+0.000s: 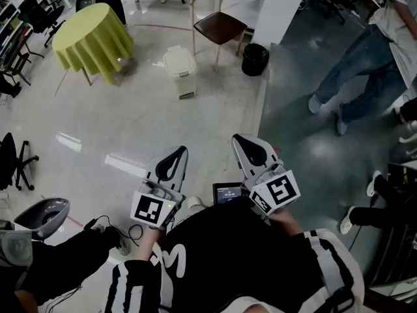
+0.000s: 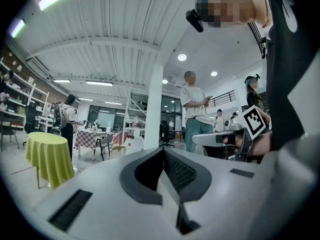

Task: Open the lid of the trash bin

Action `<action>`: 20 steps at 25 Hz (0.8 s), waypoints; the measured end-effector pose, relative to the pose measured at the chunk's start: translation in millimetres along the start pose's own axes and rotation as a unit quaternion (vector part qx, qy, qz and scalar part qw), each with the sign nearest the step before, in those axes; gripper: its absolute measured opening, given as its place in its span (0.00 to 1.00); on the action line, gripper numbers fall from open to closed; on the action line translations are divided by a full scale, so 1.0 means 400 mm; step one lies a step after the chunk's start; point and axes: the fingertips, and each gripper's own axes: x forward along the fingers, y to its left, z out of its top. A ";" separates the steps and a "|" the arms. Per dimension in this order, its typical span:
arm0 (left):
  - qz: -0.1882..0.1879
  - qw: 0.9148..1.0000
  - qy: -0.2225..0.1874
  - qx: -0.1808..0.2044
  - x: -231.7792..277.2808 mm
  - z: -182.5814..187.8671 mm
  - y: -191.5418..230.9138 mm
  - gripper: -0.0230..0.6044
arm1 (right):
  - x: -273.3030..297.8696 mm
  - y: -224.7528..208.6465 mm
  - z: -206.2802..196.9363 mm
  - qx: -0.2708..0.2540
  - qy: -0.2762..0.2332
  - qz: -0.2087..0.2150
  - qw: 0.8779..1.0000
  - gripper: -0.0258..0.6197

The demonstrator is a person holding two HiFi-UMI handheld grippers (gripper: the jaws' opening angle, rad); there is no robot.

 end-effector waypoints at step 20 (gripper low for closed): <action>-0.016 1.000 -0.006 -0.005 -0.051 0.007 0.066 0.05 | 0.060 0.069 0.010 -0.004 -0.003 -0.022 1.000 0.06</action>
